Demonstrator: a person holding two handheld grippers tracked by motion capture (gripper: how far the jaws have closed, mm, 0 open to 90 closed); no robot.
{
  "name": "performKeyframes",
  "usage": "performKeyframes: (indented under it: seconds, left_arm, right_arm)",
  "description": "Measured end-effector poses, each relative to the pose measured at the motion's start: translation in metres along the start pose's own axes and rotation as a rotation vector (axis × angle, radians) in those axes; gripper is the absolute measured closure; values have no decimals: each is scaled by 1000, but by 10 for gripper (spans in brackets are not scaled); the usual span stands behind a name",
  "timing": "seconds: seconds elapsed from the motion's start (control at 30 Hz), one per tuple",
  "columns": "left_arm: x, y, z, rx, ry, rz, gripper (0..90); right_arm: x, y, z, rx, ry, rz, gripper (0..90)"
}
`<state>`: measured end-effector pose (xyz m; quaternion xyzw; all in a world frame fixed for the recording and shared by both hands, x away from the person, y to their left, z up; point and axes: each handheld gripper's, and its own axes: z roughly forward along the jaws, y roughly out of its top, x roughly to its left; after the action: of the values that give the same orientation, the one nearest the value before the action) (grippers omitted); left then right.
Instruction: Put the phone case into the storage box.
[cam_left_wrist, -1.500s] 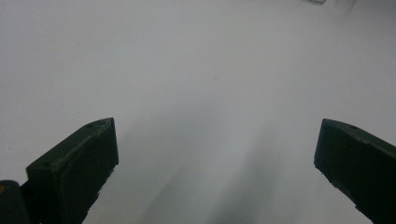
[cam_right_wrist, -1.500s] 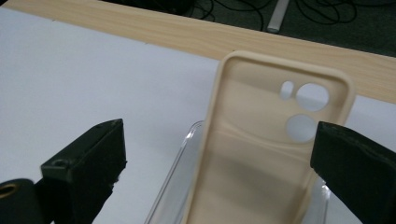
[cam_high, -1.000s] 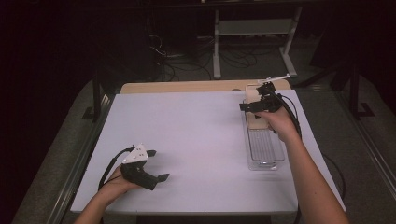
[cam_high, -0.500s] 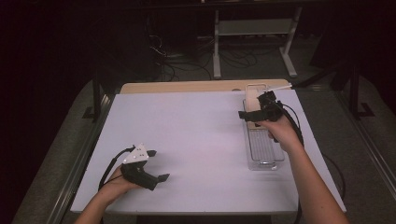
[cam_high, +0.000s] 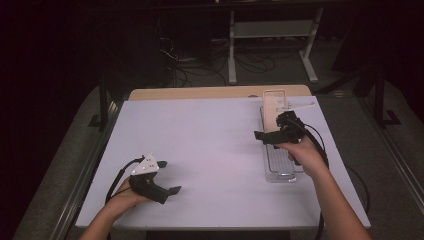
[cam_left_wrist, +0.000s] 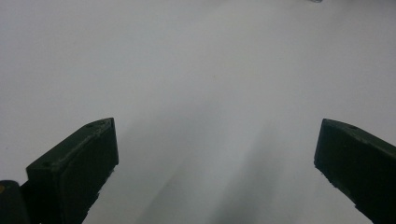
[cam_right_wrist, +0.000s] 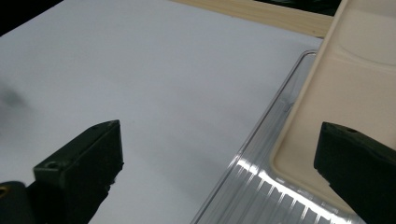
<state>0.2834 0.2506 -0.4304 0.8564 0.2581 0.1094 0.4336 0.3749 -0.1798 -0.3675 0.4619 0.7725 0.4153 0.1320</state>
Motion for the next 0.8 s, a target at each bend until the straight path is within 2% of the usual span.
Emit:
performKeyframes:
  seconds: [0.43, 0.5, 0.57, 0.67, 0.8]
  left_arm:
    - [1, 1, -1, -1, 1, 18, 0]
    - [2, 2, -3, 21, 2, 36, 0]
    - [2, 4, -5, 18, -1, 20, 0]
    - [3, 9, -8, 23, -6, 34, 0]
    - [3, 14, -12, 16, -18, 30, 0]
  right_arm:
    - [15, -27, -14, -17, 50, -19, 10]
    - [17, -31, -16, -22, 57, -30, 10]
    - [20, -35, -19, -23, 64, -31, 10]
    - [23, -40, -21, -31, 78, -50, 10]
    - [26, -45, -27, -42, 90, -52, 10]
